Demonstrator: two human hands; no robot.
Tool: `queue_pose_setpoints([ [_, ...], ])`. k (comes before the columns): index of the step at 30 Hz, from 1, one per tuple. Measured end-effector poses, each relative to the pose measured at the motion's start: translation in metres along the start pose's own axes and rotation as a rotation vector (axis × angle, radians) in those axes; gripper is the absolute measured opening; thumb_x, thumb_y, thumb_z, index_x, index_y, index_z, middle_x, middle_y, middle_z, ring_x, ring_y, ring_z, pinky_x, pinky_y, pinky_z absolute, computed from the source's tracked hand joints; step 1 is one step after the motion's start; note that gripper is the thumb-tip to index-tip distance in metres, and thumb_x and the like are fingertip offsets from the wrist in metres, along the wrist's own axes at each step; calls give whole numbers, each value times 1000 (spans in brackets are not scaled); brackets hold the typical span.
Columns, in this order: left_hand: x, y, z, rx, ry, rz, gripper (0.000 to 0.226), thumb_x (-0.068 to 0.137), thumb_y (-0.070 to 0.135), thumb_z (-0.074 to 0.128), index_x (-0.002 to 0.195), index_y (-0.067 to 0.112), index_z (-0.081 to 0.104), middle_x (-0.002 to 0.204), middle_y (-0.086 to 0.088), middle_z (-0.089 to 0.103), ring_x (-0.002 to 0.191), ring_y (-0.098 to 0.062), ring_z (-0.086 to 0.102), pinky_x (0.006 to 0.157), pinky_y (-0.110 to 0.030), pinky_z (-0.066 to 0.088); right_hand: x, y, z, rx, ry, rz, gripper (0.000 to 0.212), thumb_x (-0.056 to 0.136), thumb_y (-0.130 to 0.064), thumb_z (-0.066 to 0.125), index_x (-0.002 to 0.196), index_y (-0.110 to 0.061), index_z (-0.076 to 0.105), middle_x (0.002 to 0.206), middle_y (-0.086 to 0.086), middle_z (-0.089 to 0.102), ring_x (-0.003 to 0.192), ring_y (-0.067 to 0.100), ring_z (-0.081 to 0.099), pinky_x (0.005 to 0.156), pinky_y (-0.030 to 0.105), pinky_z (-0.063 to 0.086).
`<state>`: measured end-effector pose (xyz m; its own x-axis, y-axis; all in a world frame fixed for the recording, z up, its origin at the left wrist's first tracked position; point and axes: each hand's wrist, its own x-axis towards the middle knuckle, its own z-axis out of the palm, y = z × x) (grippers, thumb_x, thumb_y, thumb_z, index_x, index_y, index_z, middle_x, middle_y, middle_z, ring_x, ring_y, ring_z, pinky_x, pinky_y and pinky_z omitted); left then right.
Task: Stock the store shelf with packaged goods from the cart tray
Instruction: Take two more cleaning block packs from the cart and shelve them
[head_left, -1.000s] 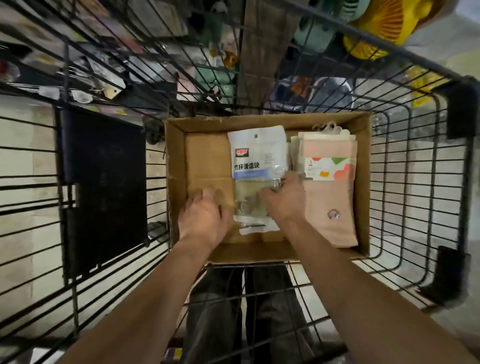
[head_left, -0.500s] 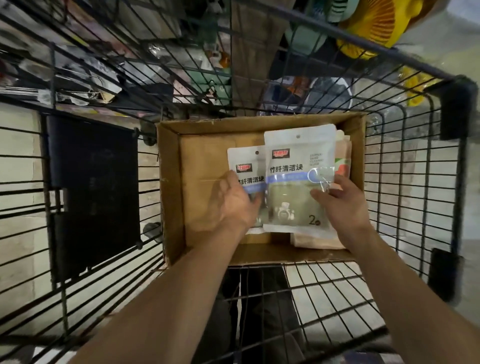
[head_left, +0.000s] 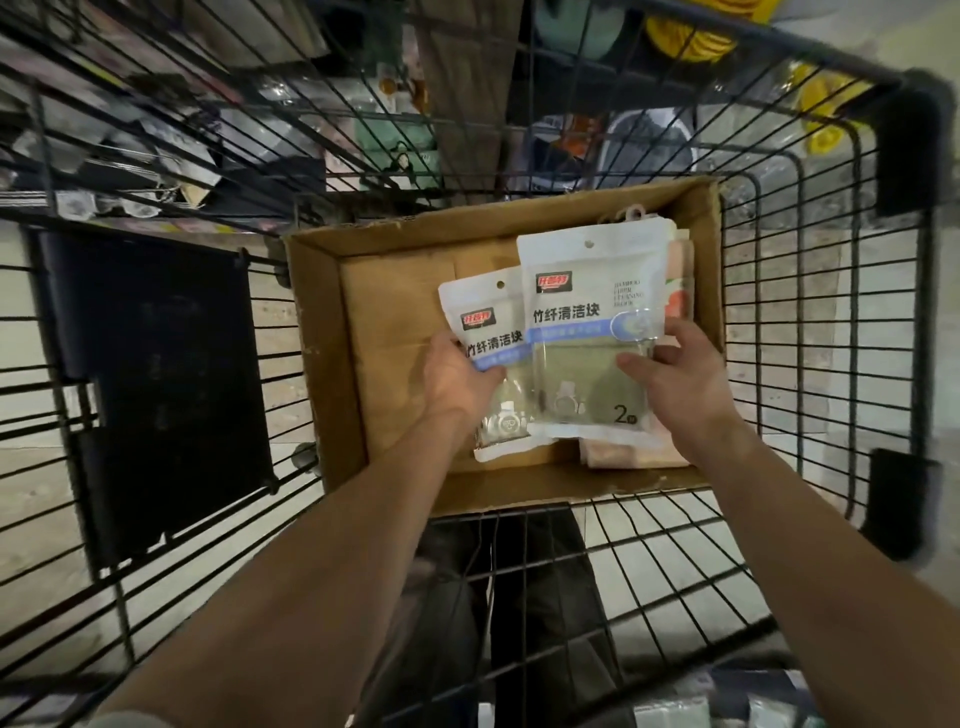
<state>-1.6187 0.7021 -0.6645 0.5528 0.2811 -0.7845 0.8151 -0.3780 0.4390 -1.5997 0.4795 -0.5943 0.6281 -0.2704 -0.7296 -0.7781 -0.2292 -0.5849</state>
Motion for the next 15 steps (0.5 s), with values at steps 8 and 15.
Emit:
queue_pose_setpoints([
  [8, -22, 10, -32, -116, -54, 83, 55, 90, 11, 79, 136, 20, 49, 118, 10, 67, 105, -9, 63, 65, -7, 46, -18, -7, 1, 49, 3, 27, 45, 89, -6, 74, 127, -24, 60, 104, -5, 73, 101, 16, 69, 90, 42, 58],
  [15, -79, 20, -117, -197, -62, 173, 54, 92, 12, 78, 133, 27, 46, 112, 14, 67, 109, -11, 67, 98, -37, 58, -84, -43, -22, 111, -41, 43, 35, 90, -5, 70, 121, -17, 61, 105, -1, 71, 97, 17, 68, 72, 29, 57],
])
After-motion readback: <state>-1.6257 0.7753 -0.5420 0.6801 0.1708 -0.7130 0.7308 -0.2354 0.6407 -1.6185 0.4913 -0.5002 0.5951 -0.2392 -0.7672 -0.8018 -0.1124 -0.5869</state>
